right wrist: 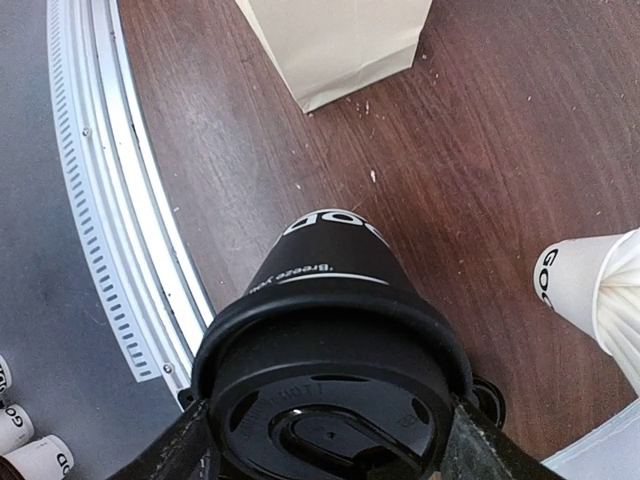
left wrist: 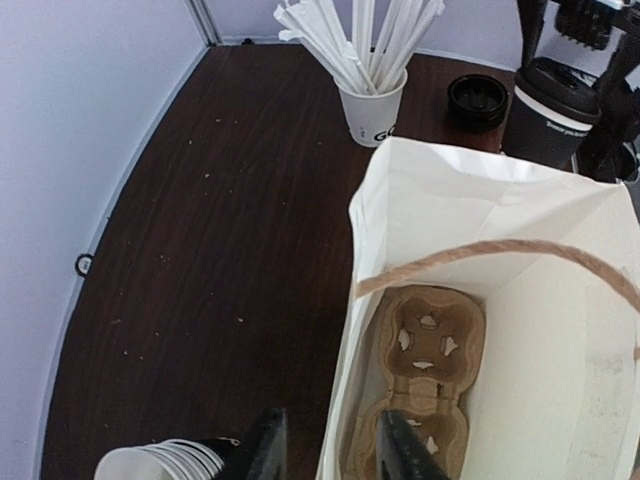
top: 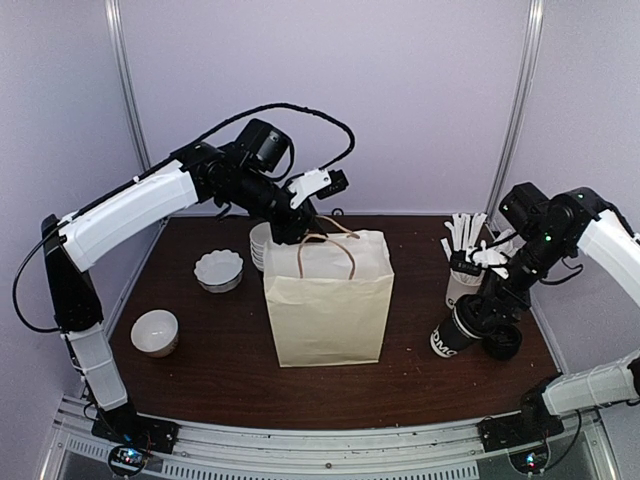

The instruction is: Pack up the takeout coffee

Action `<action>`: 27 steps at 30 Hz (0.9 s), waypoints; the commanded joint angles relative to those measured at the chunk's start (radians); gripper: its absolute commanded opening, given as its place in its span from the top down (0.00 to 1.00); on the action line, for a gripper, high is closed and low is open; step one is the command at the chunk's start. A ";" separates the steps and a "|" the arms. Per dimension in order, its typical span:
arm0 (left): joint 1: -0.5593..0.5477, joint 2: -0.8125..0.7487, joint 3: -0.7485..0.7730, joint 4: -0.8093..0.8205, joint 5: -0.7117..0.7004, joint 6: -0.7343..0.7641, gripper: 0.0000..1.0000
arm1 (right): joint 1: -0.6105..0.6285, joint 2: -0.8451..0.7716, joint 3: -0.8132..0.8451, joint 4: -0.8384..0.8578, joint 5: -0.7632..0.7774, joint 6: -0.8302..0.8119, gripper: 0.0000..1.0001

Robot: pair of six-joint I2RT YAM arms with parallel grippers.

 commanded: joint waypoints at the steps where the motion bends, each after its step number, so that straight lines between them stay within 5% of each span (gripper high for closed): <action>1: 0.007 0.025 0.038 -0.036 0.000 0.017 0.78 | 0.007 -0.030 0.105 -0.050 -0.095 -0.019 0.34; 9: 0.007 0.016 0.062 -0.055 0.054 -0.003 1.00 | 0.007 -0.045 0.362 -0.029 -0.097 0.004 0.35; 22: 0.005 -0.027 0.063 -0.056 0.109 -0.081 1.00 | 0.047 0.144 0.765 0.016 -0.350 0.035 0.37; 27: 0.005 -0.030 0.080 -0.069 0.088 -0.119 1.00 | 0.170 0.209 0.830 0.006 -0.278 0.021 0.38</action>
